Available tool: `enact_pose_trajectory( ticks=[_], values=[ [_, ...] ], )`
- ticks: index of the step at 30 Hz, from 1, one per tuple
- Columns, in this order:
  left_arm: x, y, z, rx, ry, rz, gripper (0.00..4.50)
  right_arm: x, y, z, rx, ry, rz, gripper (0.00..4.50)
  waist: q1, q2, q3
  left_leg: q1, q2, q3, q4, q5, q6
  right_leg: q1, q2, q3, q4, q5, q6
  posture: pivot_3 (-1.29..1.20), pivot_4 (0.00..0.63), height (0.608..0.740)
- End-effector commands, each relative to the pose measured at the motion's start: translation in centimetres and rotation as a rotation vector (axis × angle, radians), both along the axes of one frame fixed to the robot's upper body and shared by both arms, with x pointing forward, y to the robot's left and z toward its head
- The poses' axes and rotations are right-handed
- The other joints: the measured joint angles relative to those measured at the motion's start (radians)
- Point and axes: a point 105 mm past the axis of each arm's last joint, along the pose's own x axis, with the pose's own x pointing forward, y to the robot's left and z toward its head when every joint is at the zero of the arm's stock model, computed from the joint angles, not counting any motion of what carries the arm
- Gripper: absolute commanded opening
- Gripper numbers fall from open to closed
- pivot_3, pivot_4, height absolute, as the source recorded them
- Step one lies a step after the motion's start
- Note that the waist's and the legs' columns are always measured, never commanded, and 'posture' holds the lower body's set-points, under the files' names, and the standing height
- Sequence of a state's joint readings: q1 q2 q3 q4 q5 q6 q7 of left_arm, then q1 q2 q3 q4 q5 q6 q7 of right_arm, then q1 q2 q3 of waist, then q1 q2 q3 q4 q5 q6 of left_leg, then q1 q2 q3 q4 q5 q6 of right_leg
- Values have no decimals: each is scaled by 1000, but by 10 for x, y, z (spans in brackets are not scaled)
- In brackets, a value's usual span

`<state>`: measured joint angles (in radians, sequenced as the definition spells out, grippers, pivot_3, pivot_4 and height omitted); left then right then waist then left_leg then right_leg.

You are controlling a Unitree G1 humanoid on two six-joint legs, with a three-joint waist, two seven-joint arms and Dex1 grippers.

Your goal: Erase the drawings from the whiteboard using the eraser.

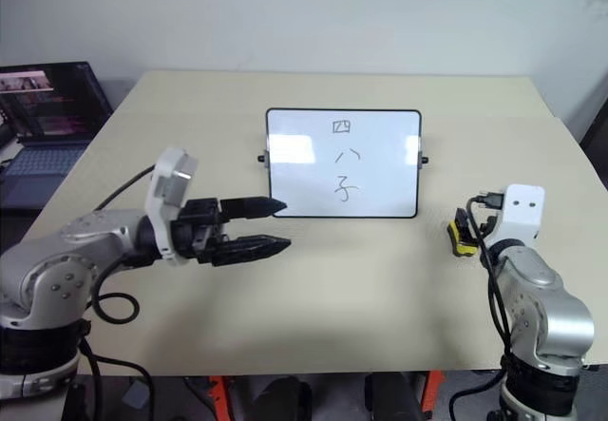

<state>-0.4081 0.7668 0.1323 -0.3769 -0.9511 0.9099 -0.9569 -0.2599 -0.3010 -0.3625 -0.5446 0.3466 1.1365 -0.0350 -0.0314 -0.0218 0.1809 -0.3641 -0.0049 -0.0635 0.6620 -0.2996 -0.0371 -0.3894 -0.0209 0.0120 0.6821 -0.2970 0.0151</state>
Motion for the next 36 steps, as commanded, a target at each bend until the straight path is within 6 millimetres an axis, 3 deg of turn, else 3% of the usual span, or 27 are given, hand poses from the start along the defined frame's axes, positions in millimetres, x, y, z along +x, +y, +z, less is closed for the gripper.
enact_pose_trajectory(
  ticks=[1, 6, 21, 36],
  values=[
    [3, 1, 2, 19, -52, -7, 4500, -2, 4, 6, 6, 5, 28, 4466, 1, 0, 0, 0, 0, 0, 0, 0, 0, 0, 0, 0, 0, 0, 0, 0, 150, 740],
    [5, -1, -8, 54, -83, -23, 4500, -4, 9, 0, -10, 51, 68, 4466, 1, 0, 0, -1, 0, 0, 0, 0, 0, 0, -1, 0, -1, 0, 0, 0, 150, 740],
    [28, -2, -8, 67, -250, 24, 4500, -1, 12, -9, -17, 103, 85, 4466, 2, 0, 0, -1, 0, 0, 0, 0, 0, 0, -1, 0, -1, 0, 0, 0, 150, 740],
    [28, -6, -19, 106, -336, 21, 4500, 2, 12, -20, -3, 119, 71, 4466, 1, 0, 0, -1, 0, 0, 0, 0, 0, 0, -1, 0, -1, 0, 0, 0, 150, 740]
  ],
)
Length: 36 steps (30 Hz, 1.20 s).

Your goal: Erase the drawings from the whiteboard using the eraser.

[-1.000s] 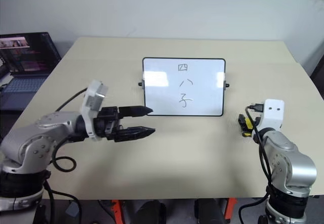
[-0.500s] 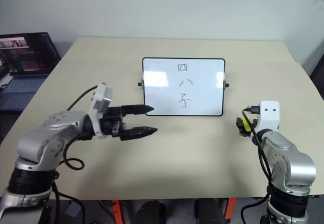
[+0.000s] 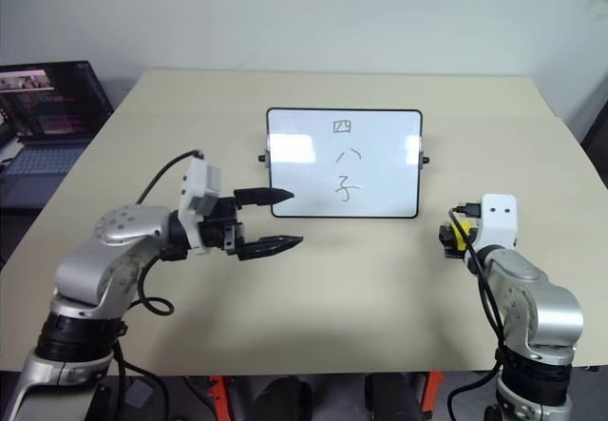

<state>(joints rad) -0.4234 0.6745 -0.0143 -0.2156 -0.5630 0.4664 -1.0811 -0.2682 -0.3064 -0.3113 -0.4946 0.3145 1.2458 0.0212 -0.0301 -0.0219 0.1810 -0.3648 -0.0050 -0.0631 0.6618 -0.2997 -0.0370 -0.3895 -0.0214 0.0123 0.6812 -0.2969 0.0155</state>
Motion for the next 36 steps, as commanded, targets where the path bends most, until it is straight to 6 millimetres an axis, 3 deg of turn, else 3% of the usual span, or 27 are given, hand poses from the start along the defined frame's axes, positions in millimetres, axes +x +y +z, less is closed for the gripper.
enact_pose_trajectory(
  ticks=[1, 36],
  values=[
    [-2, -2, 2, 4, -34, -7, 4500, 3, 1, 7, -5, -40, 2, 4466, 0, 0, 0, 0, 0, 0, 0, 0, 0, 0, 0, 0, 0, 0, 0, 0, 150, 740],
    [0, -6, 8, -15, -66, 6, 4500, 5, -6, -5, 23, -16, -43, 4466, 0, 0, 0, 0, 0, 0, 0, 0, 0, 0, 0, 0, 0, 0, 0, 0, 150, 740]
  ],
)
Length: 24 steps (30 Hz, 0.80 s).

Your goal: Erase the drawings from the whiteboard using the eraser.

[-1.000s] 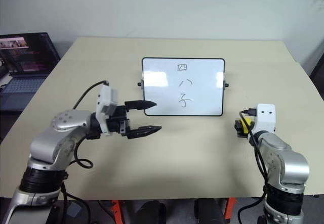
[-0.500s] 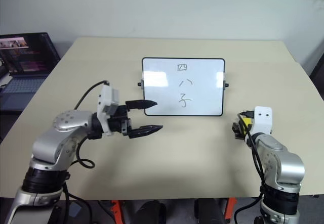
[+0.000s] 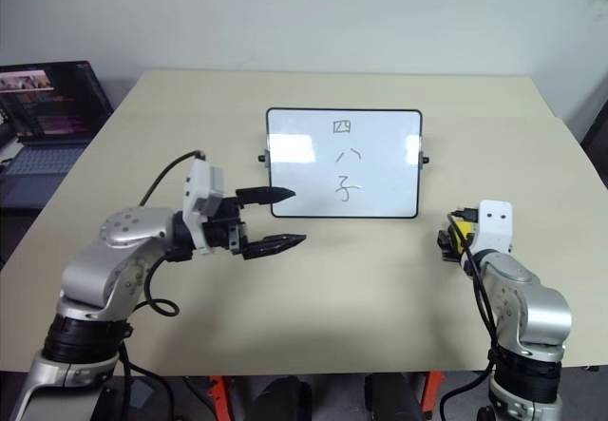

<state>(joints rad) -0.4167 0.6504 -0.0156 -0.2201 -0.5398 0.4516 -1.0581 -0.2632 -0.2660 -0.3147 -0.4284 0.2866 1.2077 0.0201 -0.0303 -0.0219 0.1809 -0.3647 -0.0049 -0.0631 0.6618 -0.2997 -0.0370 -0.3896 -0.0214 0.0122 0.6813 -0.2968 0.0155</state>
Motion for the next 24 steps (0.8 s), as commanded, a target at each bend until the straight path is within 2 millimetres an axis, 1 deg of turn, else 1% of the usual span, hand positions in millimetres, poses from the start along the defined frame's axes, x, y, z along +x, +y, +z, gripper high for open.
enact_pose_trajectory(
  ticks=[1, 10, 11, 13, 19, 20, 24],
  values=[
    [-2, -3, 10, -5, -51, -14, 4500, 3, -5, 11, -14, -48, -15, 4466, 0, 0, 0, 0, 0, 0, 0, 0, 0, 0, 0, 0, 0, 0, 0, 0, 150, 740],
    [-1, -2, 10, 1, -54, -8, 4500, 3, -5, 9, -11, -47, -17, 4466, 0, 0, 0, 0, 0, 0, 0, 0, 0, 0, 0, 0, 0, 0, 0, 0, 150, 740],
    [-1, -2, 10, 1, -55, -8, 4500, 3, -5, 10, -10, -47, -17, 4108, 0, 0, 0, 0, 0, 0, 0, 0, 0, 0, 0, 0, 0, 0, 0, 0, 150, 740],
    [-1, -2, 11, 1, -56, -8, 4500, 3, -5, 10, -9, -48, -18, 3548, 0, 0, 0, 0, 0, 0, 0, 0, 0, 0, 0, 0, 0, 0, 0, 0, 150, 740],
    [-1, -2, 11, 0, -57, -10, 4500, 3, -5, 12, -7, -52, -21, 1339, 0, 0, 0, 0, 0, 0, 0, 0, 0, 0, 0, 0, 0, 0, 0, 0, 150, 740],
    [-1, -3, 11, 0, -58, -11, 4500, 4, -5, 12, -6, -52, -21, 1203, 0, 0, 0, 0, 0, 0, 0, 0, 0, 0, 0, 0, 0, 0, 0, 0, 150, 740],
    [0, -4, 11, -2, -57, -12, 4500, 4, -5, 12, -5, -54, -21, 1192, 0, 0, 0, 0, 0, 0, 0, 0, 0, 0, 0, 0, 0, 0, 0, 0, 150, 740]
  ],
)
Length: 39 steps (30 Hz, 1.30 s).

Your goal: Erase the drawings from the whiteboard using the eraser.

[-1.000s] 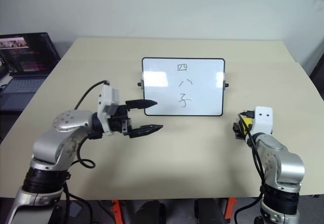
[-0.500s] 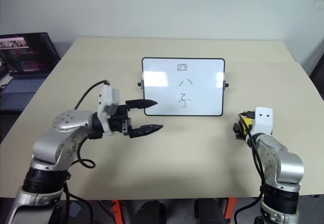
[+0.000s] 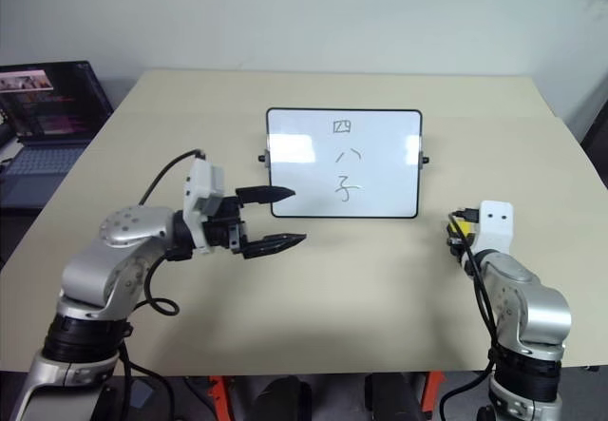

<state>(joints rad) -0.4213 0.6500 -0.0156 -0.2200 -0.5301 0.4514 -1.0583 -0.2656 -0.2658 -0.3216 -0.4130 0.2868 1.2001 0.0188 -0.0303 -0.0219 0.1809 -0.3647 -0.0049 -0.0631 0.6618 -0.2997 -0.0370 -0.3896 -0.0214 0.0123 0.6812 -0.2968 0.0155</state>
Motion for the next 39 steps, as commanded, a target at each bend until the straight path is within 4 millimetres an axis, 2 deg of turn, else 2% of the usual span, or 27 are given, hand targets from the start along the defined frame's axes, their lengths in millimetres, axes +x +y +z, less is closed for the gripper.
enact_pose_trajectory(
  ticks=[1, 10, 15, 24, 31, 39],
  values=[
    [-1, -4, 11, -9, -50, -16, 4500, 3, -2, 14, -11, -58, -11, 1192, 0, 0, 0, 0, 0, 0, 0, 0, 0, 0, 0, 0, 0, 0, 0, 0, 150, 740],
    [0, -1, 12, -4, -58, -8, 4500, 7, 1, 19, -15, -75, -1, 1192, 0, 0, 0, 0, 0, 0, 0, 0, 0, 0, 0, 0, 0, 0, 0, 0, 150, 740],
    [11, 6, 16, 14, -96, 59, 4500, 16, 9, 37, -24, -147, 32, 1192, 0, 0, 0, 0, 0, 0, 0, 0, 0, 0, 0, 0, 0, 0, 0, 0, 150, 740],
    [49, 35, 19, 64, -239, 335, 4500, 42, 33, 82, -82, -323, 134, 1192, -1, 0, 0, 0, 0, 0, 0, 0, 0, -1, 0, 0, 0, 0, 0, 0, 150, 740],
    [64, 45, 15, 76, -291, 463, 4500, 68, 59, 106, -78, -421, 204, 1192, -2, 0, 0, -1, 0, 1, 0, 0, 0, -1, 0, 1, 0, 0, 0, 0, 150, 740],
    [71, 43, 12, 52, -308, 523, 4500, 96, 103, 137, -67, -555, 306, 1192, -2, 0, 0, -3, 0, 3, 0, 0, 0, -5, 0, 2, 1, 1, 0, 0, 150, 740]
  ],
)
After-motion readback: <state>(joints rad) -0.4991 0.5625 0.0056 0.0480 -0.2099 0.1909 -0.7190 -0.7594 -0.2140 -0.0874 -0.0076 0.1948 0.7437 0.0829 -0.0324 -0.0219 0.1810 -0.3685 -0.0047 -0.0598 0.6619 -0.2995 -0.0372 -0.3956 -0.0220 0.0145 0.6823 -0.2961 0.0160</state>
